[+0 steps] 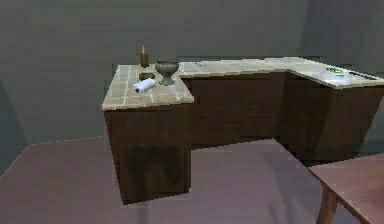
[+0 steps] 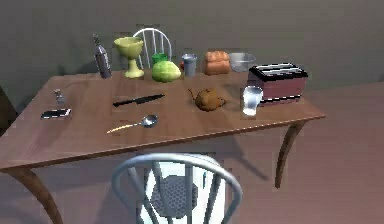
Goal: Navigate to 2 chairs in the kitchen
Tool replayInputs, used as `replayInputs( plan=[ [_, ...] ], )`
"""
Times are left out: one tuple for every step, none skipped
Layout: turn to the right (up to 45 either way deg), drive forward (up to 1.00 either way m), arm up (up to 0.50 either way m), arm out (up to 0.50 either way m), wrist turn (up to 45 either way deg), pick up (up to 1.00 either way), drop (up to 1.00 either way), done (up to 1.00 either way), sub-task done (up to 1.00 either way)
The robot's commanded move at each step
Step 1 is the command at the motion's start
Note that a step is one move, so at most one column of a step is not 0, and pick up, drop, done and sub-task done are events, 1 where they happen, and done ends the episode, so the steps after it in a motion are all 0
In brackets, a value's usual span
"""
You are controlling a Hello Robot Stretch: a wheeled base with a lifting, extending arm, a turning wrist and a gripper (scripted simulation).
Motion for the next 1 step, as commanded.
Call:
replayInputs(
  plan=[
    [9.0, 0.0, 0.0, 0.0, 0.0, 0.0, 0.0, 0.0, 0.0]
  ],
)
